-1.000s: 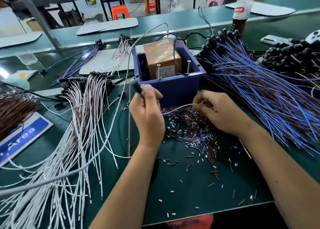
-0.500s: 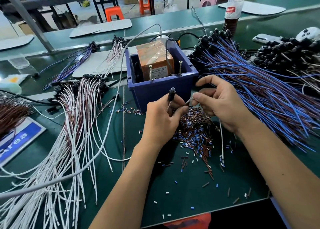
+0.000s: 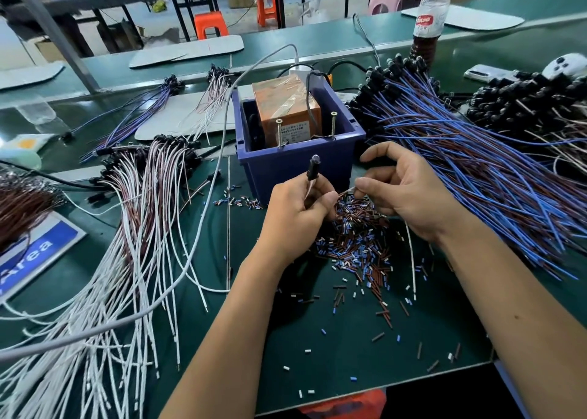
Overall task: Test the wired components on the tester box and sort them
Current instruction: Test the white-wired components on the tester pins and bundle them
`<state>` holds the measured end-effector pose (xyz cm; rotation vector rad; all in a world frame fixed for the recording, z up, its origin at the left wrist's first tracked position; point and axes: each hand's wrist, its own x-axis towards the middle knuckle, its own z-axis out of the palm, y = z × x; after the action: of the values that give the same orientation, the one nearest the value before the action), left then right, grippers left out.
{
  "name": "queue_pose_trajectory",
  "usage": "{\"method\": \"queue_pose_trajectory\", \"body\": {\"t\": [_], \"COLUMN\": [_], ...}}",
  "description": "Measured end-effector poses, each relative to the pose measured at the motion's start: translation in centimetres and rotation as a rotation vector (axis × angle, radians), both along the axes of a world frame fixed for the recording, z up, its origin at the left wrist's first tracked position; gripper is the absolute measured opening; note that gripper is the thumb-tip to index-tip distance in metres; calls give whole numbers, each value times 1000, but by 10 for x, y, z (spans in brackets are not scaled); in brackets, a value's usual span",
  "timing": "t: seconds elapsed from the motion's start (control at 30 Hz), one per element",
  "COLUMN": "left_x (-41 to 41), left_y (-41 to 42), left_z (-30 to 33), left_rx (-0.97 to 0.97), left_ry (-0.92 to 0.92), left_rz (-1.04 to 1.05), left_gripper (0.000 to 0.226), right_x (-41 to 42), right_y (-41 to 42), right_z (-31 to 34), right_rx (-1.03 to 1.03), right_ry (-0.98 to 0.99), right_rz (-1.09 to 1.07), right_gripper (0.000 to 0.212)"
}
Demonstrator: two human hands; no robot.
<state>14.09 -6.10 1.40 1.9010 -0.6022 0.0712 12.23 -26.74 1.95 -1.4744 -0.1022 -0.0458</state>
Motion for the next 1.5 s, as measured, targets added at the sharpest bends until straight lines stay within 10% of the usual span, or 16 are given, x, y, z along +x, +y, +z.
{"method": "queue_pose_trajectory", "body": {"t": [0.4, 0.57, 1.07, 1.27, 1.5], "left_x": [6, 10, 2, -3, -13], "left_y": [8, 18, 5, 3, -1], "left_z": [-7, -5, -5, -3, 10], "left_rx": [92, -203, -287, -293, -453], "left_ry": [-103, -47, 164, 70, 241], "left_rz": [68, 163, 96, 67, -148], "left_gripper": [15, 20, 36, 21, 14], "right_x": [3, 3, -6, -8, -14], "right_y": [1, -5, -17, -7, 4], "right_z": [-6, -4, 6, 6, 5], "right_rx": [-208, -182, 840, 303, 1], "right_ry": [-50, -13, -20, -118, 149], "right_rz": [33, 22, 677, 324, 620], "right_gripper": [28, 21, 41, 34, 40]}}
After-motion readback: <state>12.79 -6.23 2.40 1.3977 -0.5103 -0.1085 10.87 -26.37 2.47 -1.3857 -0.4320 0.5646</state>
